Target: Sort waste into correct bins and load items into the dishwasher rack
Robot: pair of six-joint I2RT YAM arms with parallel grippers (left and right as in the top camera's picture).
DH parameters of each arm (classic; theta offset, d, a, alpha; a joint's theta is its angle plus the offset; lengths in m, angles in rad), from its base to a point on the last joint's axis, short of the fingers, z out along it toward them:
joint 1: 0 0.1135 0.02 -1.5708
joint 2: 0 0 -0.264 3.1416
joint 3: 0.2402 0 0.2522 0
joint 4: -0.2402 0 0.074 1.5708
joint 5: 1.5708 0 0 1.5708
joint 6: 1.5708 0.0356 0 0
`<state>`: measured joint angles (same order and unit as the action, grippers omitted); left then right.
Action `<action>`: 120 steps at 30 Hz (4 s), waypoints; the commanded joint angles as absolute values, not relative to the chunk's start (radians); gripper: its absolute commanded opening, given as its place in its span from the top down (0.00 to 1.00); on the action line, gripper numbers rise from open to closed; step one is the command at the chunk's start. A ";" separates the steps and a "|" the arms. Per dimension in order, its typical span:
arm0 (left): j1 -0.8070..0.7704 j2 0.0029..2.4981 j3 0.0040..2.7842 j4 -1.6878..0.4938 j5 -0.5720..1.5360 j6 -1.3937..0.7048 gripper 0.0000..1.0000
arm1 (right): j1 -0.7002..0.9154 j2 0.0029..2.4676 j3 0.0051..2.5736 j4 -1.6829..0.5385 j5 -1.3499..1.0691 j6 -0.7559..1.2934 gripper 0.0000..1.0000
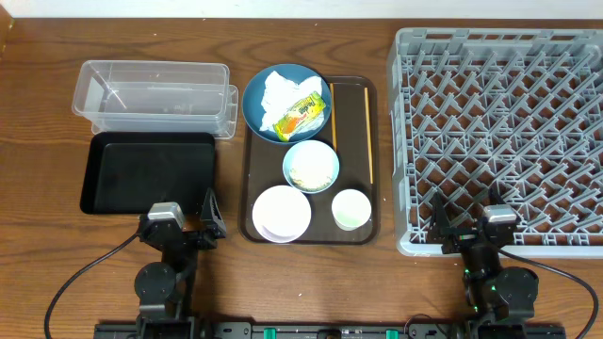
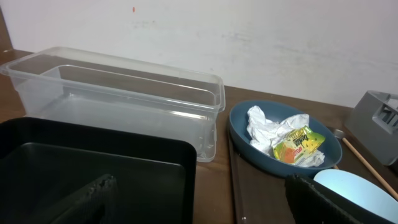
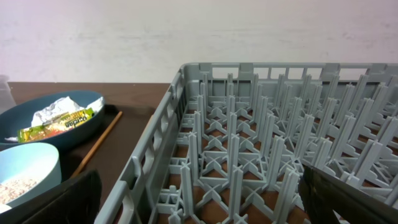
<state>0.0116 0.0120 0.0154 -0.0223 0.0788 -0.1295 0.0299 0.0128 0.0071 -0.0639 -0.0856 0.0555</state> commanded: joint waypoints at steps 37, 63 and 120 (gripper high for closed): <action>0.017 0.006 0.004 -0.063 0.089 -0.112 0.12 | 0.029 0.007 0.006 -0.068 -0.079 0.044 0.01; 0.017 0.006 0.004 -0.063 0.089 -0.113 0.12 | 0.030 0.007 0.006 -0.068 -0.079 0.044 0.01; -0.180 1.613 1.622 -0.794 0.266 0.133 0.12 | 0.030 1.011 1.164 -0.736 -0.172 -0.088 0.01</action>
